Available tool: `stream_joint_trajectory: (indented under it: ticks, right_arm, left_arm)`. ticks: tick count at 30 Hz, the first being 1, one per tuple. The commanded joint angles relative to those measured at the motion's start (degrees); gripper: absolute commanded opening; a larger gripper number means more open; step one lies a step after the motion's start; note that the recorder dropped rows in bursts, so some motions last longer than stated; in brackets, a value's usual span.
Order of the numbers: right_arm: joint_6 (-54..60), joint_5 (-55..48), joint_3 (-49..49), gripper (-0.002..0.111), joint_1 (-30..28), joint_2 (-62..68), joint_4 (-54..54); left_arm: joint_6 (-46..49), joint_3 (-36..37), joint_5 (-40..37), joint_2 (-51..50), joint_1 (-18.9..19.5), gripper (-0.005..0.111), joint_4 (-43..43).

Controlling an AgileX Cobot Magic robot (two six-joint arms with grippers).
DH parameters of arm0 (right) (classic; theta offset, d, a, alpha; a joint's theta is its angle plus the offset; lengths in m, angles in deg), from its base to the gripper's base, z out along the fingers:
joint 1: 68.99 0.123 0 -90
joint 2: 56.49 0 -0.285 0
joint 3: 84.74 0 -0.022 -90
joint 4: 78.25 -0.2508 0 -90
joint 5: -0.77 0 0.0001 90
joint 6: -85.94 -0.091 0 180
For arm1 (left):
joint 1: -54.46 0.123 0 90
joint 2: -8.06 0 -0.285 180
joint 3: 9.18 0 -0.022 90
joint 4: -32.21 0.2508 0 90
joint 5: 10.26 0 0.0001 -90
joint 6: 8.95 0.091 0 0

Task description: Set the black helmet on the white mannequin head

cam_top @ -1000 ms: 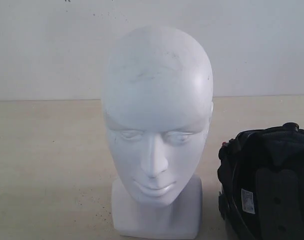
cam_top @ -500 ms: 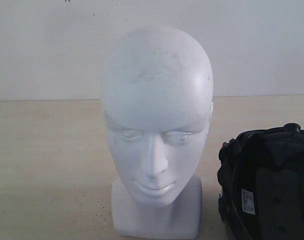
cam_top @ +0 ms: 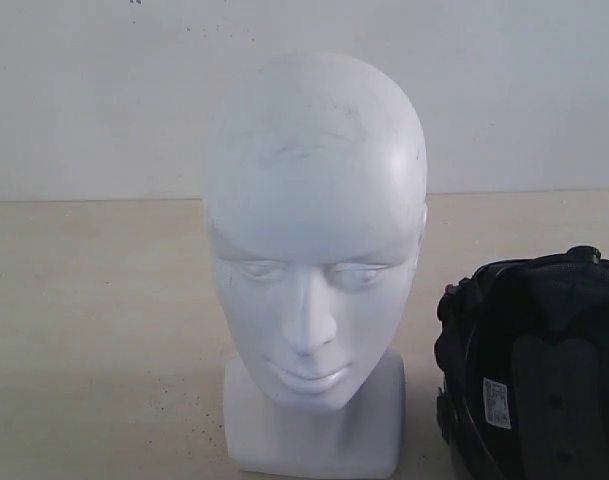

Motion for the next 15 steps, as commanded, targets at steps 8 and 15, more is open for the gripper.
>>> stream_joint_trajectory:
  ticks: [8,15]
  right_arm:
    - [-0.1,6.6,-4.4,0.000,-0.1,3.9,0.4]
    - [-1.3,6.4,-4.4,0.000,-0.1,3.9,0.4]
  left_arm:
    - [0.0,0.2,0.1,0.1,0.2,0.004,0.0]
    - [0.0,0.2,0.1,0.1,0.2,0.004,0.0]
